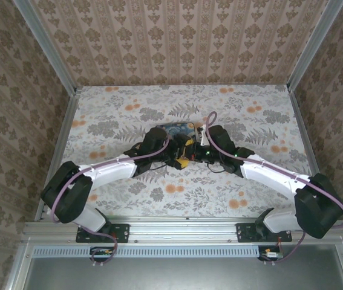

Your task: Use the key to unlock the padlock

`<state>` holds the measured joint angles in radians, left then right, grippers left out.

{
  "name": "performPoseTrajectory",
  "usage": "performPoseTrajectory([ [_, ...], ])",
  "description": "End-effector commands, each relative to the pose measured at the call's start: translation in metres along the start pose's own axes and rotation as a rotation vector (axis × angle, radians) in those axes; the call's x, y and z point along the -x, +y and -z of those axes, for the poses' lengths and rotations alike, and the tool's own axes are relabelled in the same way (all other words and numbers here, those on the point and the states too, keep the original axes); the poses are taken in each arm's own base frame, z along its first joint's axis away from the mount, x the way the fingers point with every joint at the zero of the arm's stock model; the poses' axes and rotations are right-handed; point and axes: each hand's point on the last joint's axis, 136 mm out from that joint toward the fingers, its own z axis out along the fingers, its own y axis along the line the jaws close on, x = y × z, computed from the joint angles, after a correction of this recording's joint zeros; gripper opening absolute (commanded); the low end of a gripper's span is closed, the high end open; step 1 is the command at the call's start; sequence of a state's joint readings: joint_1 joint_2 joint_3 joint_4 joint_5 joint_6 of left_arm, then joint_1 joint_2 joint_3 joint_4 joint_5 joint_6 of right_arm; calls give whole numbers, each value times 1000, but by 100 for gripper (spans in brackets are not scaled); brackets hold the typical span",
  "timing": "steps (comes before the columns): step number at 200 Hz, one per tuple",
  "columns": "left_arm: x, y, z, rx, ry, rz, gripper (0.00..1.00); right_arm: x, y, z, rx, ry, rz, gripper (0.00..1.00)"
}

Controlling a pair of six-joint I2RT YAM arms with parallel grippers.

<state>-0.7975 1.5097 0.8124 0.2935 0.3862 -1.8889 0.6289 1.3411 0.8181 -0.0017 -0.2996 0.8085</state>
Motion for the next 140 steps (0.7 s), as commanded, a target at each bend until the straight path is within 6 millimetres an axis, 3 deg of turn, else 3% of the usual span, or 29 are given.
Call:
performPoseTrajectory([
  [1,1,-17,13,-59,-10,-39,71,9,13,4,31,-35,12,0],
  [41,6,-13,19,-58,-22,-66,56,3,6,6,22,-31,6,0],
  [140,9,-16,25,-84,-24,-109,28,15,9,12,6,-77,25,0],
])
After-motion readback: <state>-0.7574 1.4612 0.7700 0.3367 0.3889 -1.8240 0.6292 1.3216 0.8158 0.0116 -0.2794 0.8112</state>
